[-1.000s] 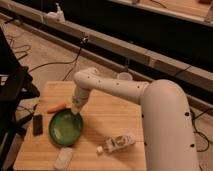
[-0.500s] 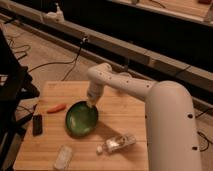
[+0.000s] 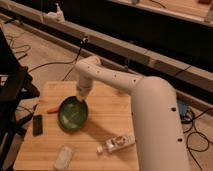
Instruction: Drag the ceramic bowl in a circle
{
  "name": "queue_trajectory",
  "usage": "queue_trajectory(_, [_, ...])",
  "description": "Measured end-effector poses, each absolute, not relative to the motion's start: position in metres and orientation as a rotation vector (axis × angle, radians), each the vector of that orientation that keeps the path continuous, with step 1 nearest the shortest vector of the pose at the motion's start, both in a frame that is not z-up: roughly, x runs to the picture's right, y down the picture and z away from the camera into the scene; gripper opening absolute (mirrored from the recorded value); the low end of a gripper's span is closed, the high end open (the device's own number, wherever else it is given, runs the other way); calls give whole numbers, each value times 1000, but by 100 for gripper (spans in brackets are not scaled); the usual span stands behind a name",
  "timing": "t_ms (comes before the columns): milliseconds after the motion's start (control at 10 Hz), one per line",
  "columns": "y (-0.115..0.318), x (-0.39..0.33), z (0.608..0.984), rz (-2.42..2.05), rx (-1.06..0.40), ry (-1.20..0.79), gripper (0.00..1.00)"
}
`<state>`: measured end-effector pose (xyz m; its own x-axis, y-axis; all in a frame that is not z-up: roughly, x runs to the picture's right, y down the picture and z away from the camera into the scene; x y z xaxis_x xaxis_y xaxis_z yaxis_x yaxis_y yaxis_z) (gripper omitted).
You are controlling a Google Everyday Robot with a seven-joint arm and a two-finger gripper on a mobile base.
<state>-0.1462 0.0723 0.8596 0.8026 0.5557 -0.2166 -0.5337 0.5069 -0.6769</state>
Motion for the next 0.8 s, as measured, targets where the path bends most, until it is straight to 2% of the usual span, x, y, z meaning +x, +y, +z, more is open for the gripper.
queue_trajectory(400, [117, -145, 844, 583, -860, -34, 0])
queue_trajectory(800, [108, -89, 867, 696, -843, 57, 0])
